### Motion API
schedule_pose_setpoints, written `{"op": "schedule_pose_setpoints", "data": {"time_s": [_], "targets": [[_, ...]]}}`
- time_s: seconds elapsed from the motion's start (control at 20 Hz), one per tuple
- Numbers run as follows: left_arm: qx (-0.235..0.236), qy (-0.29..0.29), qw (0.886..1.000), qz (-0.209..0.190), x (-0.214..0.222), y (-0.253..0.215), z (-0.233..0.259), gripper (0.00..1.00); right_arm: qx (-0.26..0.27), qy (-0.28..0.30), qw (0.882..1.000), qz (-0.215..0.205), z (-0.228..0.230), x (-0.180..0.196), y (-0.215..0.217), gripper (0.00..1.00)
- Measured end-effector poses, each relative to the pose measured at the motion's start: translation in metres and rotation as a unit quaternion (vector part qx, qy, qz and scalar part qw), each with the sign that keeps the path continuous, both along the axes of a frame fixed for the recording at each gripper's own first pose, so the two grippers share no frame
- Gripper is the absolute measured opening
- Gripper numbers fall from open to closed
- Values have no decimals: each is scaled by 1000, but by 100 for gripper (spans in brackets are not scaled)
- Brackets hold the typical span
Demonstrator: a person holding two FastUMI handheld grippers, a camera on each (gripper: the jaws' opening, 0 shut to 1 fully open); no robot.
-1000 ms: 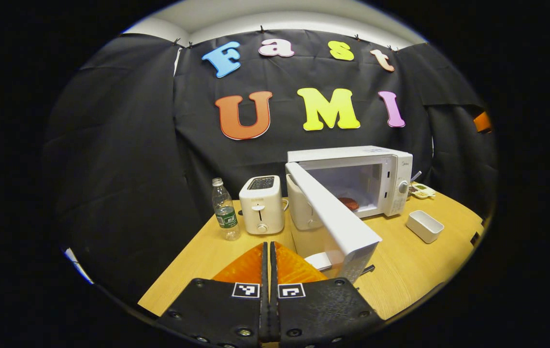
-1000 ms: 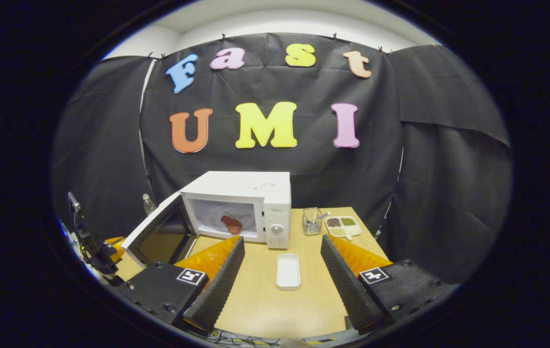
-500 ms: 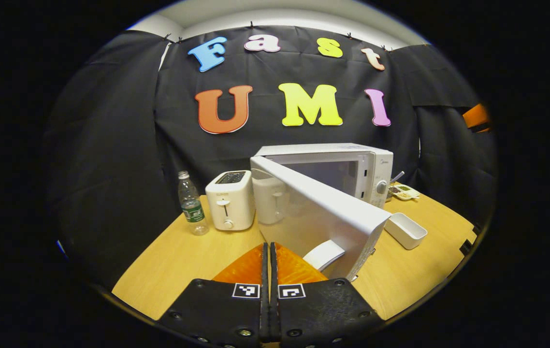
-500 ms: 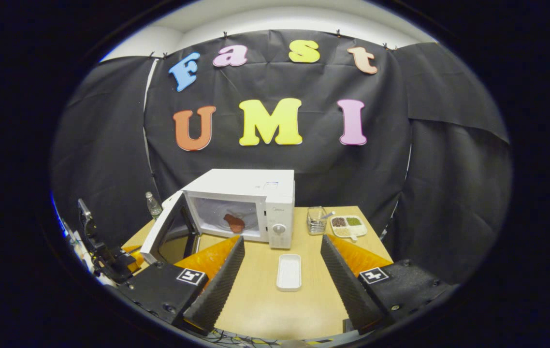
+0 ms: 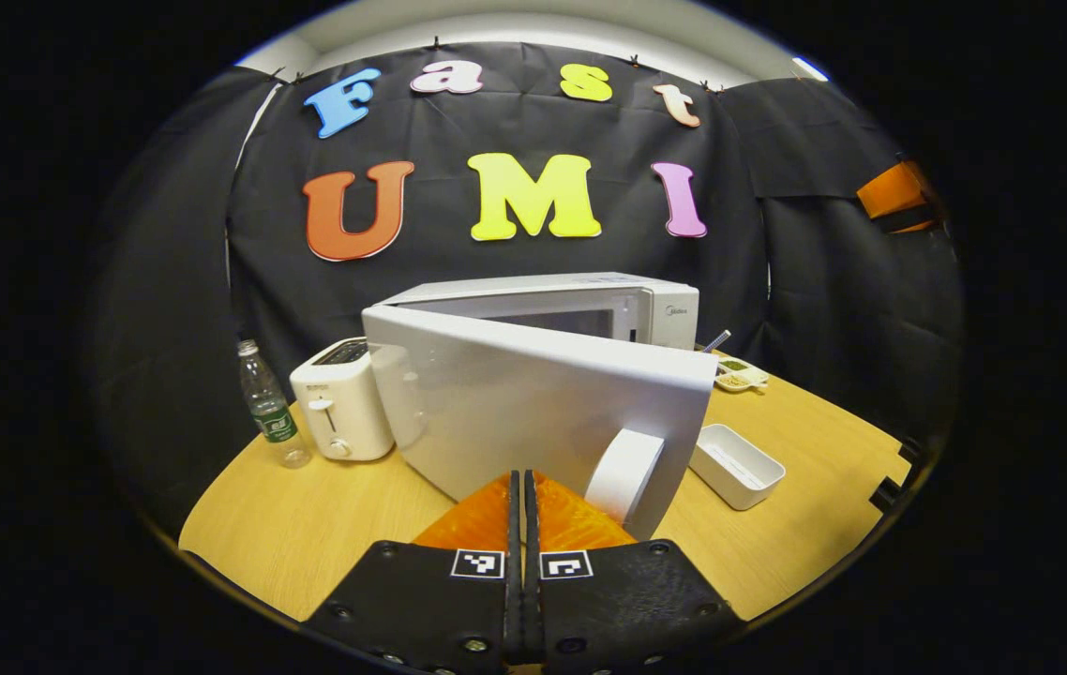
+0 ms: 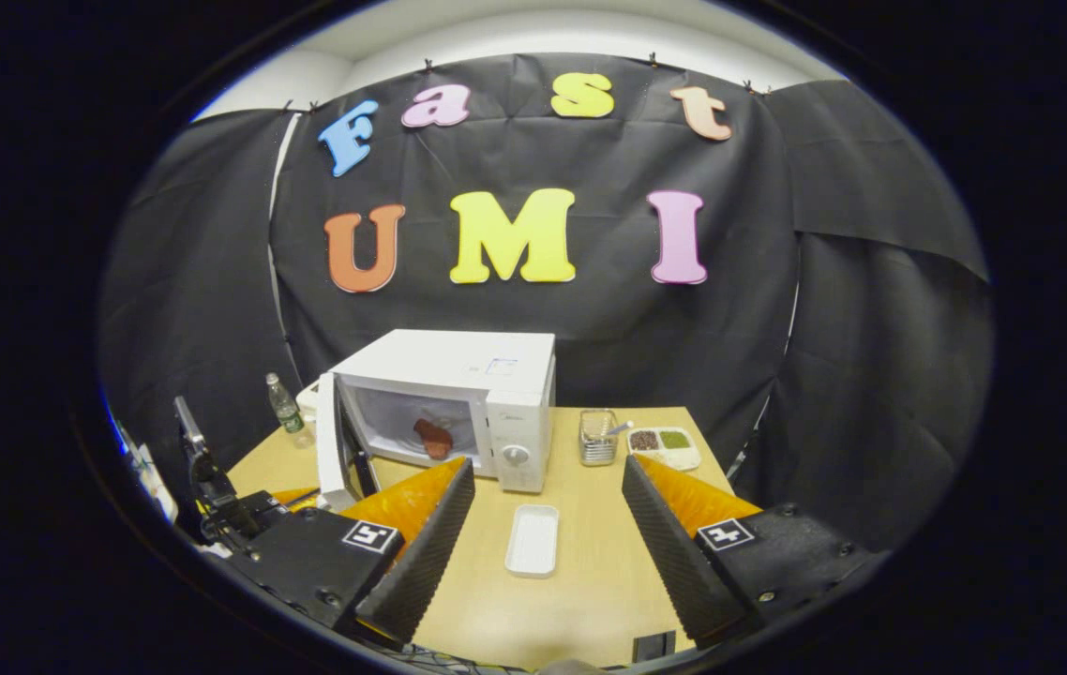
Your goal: Open the microwave oven with the left hand, put the food in, and close the microwave oven.
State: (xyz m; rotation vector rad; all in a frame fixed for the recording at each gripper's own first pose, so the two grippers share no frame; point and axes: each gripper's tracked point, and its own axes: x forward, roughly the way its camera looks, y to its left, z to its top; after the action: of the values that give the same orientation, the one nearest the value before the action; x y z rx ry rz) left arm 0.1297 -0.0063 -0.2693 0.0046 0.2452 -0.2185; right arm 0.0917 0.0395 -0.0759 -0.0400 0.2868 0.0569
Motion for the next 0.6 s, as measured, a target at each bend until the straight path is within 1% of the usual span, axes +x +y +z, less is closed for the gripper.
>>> {"op": "schedule_pose_setpoints", "data": {"time_s": [0.05, 0.15, 0.2, 0.45, 0.5, 0.55, 0.6], "targets": [[-2, -2, 1000, -7, 7, -9, 1, 0, 2, -1, 1000, 0, 1, 3, -3, 91], [-3, -4, 1000, -17, 20, -25, 3, 0, -1, 2, 1000, -3, 0, 10, -13, 91], [-2, -5, 1000, -22, 27, -33, 4, 0, -2, 3, 1000, -4, 0, 13, -18, 100], [4, -14, 999, -36, 59, -64, 8, 0, 0, 4, 1000, -11, -1, 31, -40, 100], [4, -14, 999, -37, 65, -68, 8, 0, 0, 3, 1000, -11, -2, 35, -46, 91], [2, -14, 999, -38, 71, -72, 8, 0, 0, 4, 1000, -12, -4, 39, -49, 100], [2, -14, 999, -38, 78, -77, 9, 0, 0, 5, 1000, -11, -5, 41, -53, 91]]}}
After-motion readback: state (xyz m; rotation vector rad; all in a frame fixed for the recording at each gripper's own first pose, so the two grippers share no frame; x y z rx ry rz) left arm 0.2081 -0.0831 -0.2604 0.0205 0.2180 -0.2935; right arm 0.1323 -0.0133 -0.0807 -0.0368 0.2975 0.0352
